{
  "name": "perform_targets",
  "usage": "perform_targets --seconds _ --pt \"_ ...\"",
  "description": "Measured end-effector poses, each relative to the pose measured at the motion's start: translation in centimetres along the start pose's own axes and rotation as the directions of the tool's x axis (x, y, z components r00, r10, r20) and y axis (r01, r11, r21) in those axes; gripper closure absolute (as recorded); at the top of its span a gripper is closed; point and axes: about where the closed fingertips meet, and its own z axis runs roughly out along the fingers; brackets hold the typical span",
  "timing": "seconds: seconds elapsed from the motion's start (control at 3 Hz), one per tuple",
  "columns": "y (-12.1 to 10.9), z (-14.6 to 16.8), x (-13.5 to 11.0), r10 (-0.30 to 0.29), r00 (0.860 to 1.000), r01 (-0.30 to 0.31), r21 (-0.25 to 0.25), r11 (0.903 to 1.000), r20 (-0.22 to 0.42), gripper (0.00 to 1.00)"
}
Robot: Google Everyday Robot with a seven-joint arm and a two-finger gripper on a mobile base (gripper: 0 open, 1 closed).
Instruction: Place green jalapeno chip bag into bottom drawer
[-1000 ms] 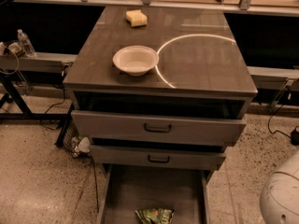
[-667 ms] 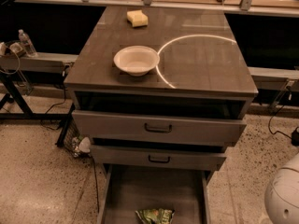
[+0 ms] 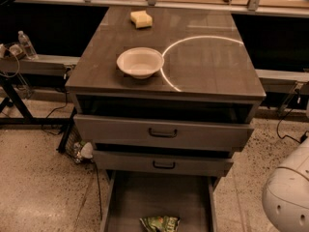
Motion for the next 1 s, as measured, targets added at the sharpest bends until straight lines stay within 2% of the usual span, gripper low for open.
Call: perform_targets --seconds 0.33,0.67,1.0 --pt "-3.9 3.4 -4.4 -0.017 0.992 -0.01 0.209 0.9778 0.128 1.0" --pt "-6.9 6.1 -6.8 -0.079 0.979 0.006 0.36 0.9329 0.189 1.0" --pt "-8.9 8.3 -7.8 -0.148 0.971 0.044 0.468 0.8828 0.188 1.0"
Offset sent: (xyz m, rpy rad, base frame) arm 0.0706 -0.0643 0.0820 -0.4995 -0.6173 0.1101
